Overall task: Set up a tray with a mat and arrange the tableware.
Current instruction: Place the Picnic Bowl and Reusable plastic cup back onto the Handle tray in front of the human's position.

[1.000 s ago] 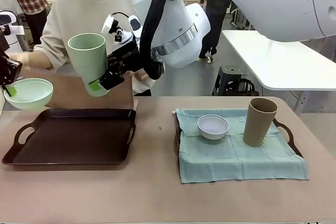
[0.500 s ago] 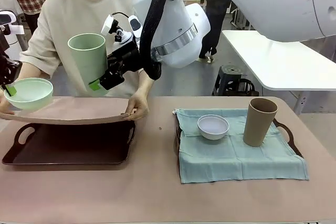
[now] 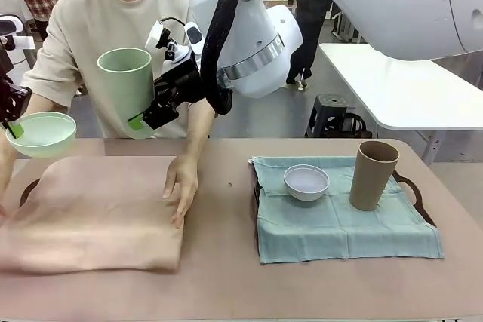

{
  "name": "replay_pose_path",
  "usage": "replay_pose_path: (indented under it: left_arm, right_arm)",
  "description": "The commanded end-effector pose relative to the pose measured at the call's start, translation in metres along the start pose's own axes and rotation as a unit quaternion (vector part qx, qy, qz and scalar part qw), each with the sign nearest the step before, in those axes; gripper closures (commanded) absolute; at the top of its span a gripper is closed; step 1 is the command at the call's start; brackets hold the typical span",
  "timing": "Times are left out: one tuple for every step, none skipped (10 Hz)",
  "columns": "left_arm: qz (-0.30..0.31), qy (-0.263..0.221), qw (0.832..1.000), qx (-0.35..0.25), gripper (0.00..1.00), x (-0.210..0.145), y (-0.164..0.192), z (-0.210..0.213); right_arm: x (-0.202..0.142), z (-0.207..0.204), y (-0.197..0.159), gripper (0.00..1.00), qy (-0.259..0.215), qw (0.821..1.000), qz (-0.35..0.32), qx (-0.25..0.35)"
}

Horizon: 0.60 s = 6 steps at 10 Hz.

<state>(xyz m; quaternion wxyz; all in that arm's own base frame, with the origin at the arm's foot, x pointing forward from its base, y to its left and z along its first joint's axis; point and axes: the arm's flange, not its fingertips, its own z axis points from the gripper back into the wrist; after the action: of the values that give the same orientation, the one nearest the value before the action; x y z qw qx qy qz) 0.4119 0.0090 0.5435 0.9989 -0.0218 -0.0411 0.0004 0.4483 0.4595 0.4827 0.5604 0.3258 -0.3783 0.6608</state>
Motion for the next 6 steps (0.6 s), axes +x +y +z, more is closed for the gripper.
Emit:
replay_pose_path:
  left_arm:
    - [-0.003,-0.006,1.0,0.0,1.0,0.0005,-0.0004,0.0021]
    - [-0.003,-0.006,1.0,0.0,1.0,0.0005,-0.0004,0.0021]
    - [-0.003,-0.006,1.0,0.0,1.0,0.0005,-0.0004,0.0021]
    - [-0.003,-0.006,1.0,0.0,1.0,0.0005,-0.0004,0.0021]
    - [-0.003,-0.006,1.0,0.0,1.0,0.0005,-0.0004,0.0021]
    - [-0.003,-0.006,1.0,0.0,1.0,0.0005,-0.0004,0.0021]
  right_arm:
    - [-0.0004,-0.0011,0.0002,0.99,-0.002,1.0,0.003,-0.002]
    - [-0.0004,-0.0011,0.0002,0.99,-0.002,1.0,0.003,-0.002]
    - [-0.0004,-0.0011,0.0002,0.99,-0.002,1.0,0.003,-0.002]
    - [-0.0004,-0.0011,0.0002,0.99,-0.002,1.0,0.003,-0.002]
    - [-0.0004,-0.0011,0.0002,0.99,-0.002,1.0,0.003,-0.002]
    - [-0.0004,-0.0011,0.0002,0.99,-0.002,1.0,0.003,-0.002]
